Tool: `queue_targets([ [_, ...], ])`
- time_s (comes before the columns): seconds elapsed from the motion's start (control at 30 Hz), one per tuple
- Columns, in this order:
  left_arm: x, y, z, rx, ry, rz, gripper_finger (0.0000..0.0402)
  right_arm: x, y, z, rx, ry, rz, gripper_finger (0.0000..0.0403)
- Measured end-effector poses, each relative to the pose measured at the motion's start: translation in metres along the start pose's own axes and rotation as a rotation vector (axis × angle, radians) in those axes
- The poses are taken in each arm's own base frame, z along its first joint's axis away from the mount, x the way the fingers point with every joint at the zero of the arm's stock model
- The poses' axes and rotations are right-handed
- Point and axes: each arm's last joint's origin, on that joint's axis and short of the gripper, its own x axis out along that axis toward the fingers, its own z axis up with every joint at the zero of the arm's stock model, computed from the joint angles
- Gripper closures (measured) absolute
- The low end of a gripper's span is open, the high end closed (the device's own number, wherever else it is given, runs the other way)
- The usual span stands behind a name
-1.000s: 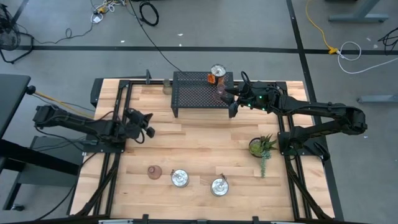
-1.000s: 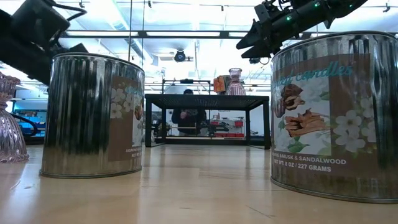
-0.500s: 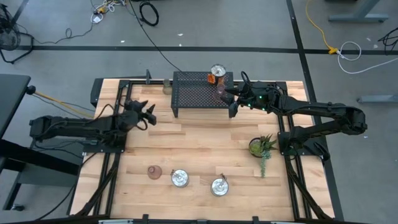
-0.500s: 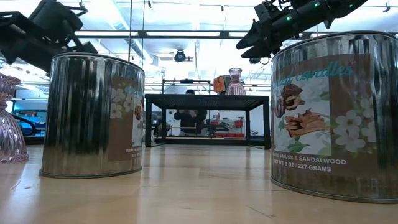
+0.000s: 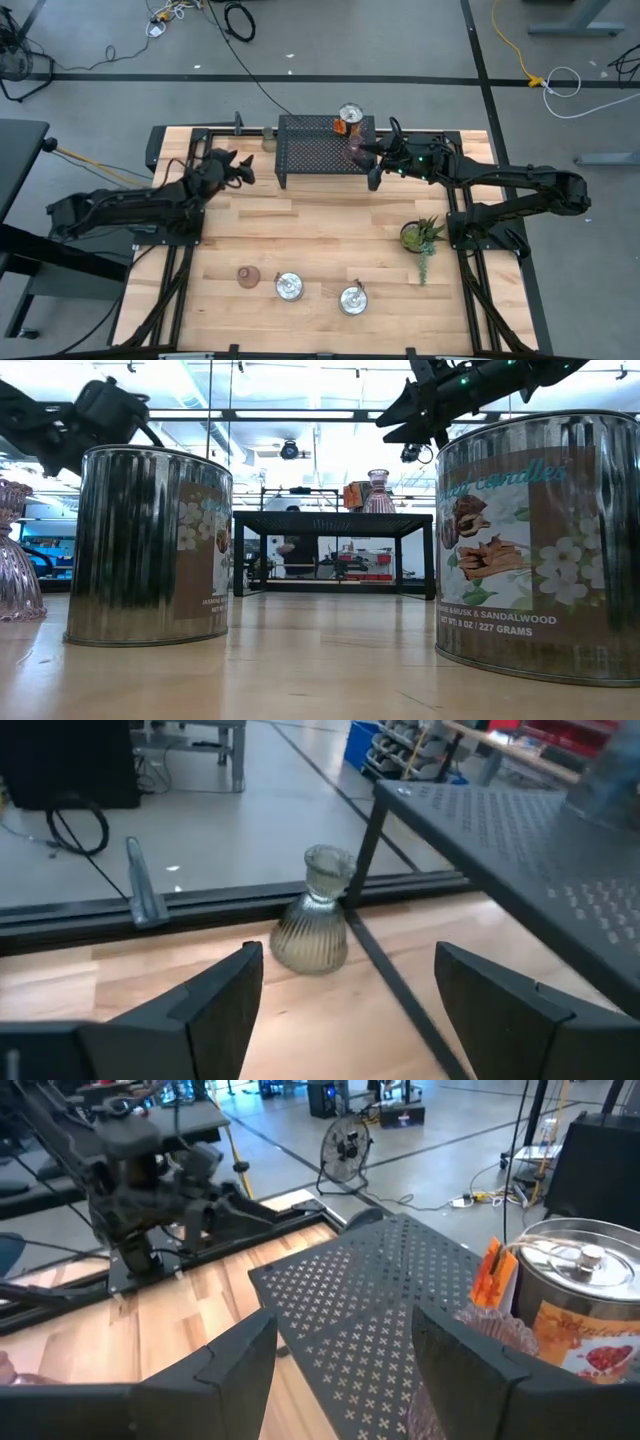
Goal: Pick & Place candle stick holders
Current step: Put the green candle holder on the shelf
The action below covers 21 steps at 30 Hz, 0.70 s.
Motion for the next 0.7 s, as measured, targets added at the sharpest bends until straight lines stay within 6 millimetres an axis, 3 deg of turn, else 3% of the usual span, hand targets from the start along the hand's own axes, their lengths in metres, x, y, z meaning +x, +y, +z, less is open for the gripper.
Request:
queue_targets([
  [0.43,0.073,-0.001,0.028,-0.043,0.123,0.006,0.0103,-0.001,0.005,-0.001,-0.069,0.009,0.019,0.0172],
  [0.7,0.113,-0.007,0.028,0.013,0.207,0.024,0.0103,-0.001,0.007,-0.002,-0.128,0.008,0.029,0.0172],
])
